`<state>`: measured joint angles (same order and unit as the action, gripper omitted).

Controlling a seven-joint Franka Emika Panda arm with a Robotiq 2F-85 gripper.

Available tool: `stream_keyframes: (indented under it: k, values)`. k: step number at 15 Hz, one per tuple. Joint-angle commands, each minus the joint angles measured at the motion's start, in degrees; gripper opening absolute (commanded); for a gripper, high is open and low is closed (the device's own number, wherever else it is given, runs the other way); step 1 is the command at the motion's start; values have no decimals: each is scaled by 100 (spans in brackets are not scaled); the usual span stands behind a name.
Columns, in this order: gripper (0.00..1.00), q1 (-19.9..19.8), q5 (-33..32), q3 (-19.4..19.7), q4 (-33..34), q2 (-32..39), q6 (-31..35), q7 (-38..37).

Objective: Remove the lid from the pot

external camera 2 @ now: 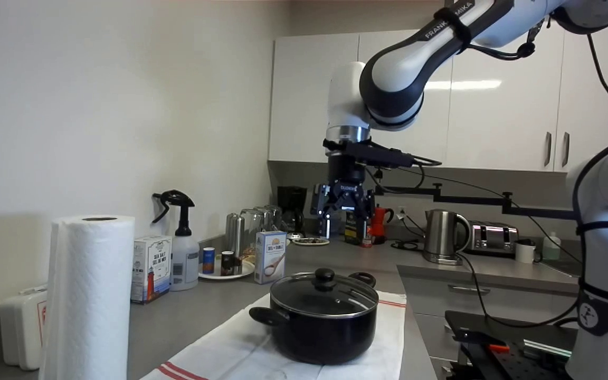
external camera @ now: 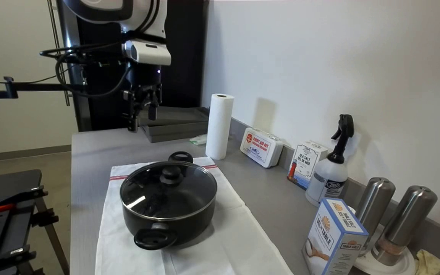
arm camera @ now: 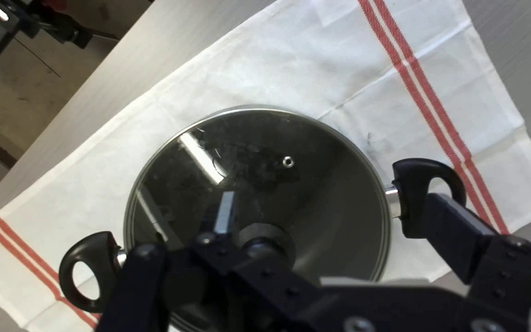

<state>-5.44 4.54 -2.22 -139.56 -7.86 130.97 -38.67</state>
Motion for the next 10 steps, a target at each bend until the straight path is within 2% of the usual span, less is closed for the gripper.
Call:
stream_keyframes:
  k: [1,10]
  values:
    - [100,-63,-302,120,-187,176,529,-576]
    - [100,-80,-595,451,-132,787,1264,-1100]
